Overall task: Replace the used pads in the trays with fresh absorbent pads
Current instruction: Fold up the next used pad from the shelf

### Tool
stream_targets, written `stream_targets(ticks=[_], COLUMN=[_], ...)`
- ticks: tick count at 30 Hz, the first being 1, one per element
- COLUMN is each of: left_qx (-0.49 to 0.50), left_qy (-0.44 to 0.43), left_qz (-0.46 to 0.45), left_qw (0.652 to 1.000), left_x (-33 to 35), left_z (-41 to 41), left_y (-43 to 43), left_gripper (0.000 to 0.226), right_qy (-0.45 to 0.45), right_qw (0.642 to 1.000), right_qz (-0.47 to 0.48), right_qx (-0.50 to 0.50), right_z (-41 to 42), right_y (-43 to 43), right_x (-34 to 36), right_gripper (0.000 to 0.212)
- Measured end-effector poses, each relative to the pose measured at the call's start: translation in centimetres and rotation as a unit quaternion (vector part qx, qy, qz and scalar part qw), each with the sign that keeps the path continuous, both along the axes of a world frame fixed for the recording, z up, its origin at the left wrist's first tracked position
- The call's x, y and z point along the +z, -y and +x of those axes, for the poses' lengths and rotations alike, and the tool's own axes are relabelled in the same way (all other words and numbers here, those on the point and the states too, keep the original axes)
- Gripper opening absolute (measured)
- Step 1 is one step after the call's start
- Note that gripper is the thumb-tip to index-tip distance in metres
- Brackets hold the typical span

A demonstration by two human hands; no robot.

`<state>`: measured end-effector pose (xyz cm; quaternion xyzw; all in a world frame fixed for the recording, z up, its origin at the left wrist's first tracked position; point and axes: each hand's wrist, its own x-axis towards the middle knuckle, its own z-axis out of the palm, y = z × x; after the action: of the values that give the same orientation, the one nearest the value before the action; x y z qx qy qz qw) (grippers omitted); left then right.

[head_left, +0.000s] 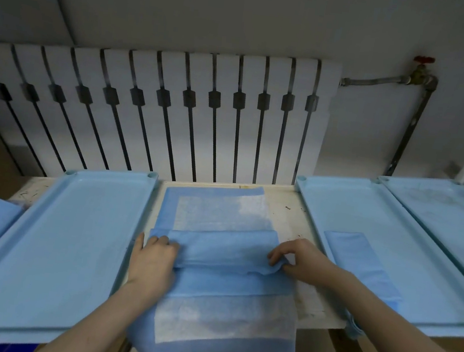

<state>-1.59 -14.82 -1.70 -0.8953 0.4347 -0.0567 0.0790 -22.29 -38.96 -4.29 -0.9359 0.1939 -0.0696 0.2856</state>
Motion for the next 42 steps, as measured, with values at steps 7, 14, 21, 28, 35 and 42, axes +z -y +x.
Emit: stream_targets(ticks=[7,14,21,28,35,42], left_qx=[0.013,-0.099,-0.008,0.053,0.037,-0.041], left_qy=[-0.126,-0.233,-0.196,-0.217,-0.163,-0.179], left_qz=[0.123,-0.097,-0.063,-0.15,-0.148,0.039], left_qw=[0.984,0.963,0.979,0.963,0.975,0.982], left_x=[1.0,-0.9,-5.4,-6.3,-2.9,-1.3], left_z=[-0.1,-0.2,0.5,2.2,4.2,4.8], left_y=[0.7,4.4,3.5,2.8,4.3,7.6], left_gripper=[0.031,0.049,0.063,0.063,0.031,0.041], right_qy=[-0.068,0.021,-0.061,-0.144,-0.183,-0.124], right_qw=[0.997,0.996,0.985,0.971,0.963,0.988], right_qz=[-0.027,-0.084,-0.158,-0.139,-0.11,-0.06], right_qx=[0.005,-0.004,-0.034,-0.134,-0.166,-0.062], right_z=[0.4,6.9,8.1,5.4,4.7,8.9], right_y=[-1.1,-5.9,-6.6,-2.1,-0.5,-1.6], right_x=[1.1,0.4,-4.0,-3.8,-1.3,0.5], right_gripper=[0.06,0.047,0.118,0.079,0.062,0.053])
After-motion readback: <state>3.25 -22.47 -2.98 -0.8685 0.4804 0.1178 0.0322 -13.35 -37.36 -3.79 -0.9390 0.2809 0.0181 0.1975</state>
